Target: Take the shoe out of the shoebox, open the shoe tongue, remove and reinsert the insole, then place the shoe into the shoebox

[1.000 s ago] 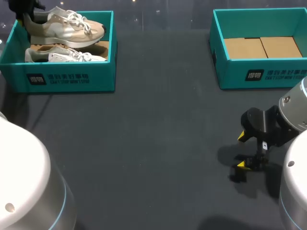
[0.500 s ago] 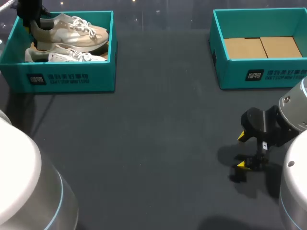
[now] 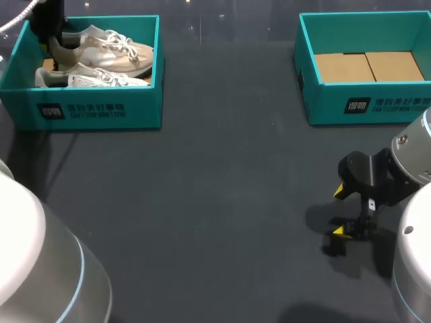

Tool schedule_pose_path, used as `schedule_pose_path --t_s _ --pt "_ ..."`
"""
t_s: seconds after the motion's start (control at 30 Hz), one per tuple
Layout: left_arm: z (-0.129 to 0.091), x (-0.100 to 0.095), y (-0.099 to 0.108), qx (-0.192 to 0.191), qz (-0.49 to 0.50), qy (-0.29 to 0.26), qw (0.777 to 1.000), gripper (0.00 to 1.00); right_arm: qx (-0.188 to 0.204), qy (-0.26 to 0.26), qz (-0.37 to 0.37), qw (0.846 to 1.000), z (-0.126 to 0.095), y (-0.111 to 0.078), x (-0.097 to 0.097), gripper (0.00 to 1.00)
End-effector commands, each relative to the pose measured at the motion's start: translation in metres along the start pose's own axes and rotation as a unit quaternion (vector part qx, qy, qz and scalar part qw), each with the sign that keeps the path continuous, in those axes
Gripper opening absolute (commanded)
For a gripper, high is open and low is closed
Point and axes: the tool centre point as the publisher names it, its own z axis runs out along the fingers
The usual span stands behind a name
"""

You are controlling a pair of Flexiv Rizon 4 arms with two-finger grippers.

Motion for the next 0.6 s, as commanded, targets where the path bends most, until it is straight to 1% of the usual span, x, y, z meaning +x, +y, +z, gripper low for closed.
schedule_pose_path --t_s 0.03,0.33,0.4,0.43,0.47,0.6 --pt "0.003 -0.002 -0.011 -0.013 -0.001 0.004 1.000 0.00 0.000 -0.001 0.000 1.000 -0.001 0.000 0.002 1.00" --pt "0.014 0.000 -0.010 -0.015 -0.004 0.008 1.000 0.00 0.000 -0.001 0.000 1.000 -0.001 0.000 0.002 1.00" --pt "0.015 0.000 -0.009 -0.015 -0.005 0.008 1.000 0.28 0.000 -0.001 0.000 1.000 -0.001 0.000 0.002 1.00" --pt "0.016 0.000 -0.008 -0.017 -0.006 0.008 1.000 0.35 0.000 -0.001 0.000 1.000 -0.001 0.000 0.002 1.00" --pt "0.016 0.000 -0.008 -0.020 -0.006 0.007 1.000 0.38 0.000 -0.001 0.000 1.000 -0.001 0.000 0.002 1.00" --pt "0.016 0.000 -0.005 -0.029 -0.005 0.005 1.000 0.40 0.000 -0.001 0.000 1.000 -0.001 0.000 0.002 1.00"
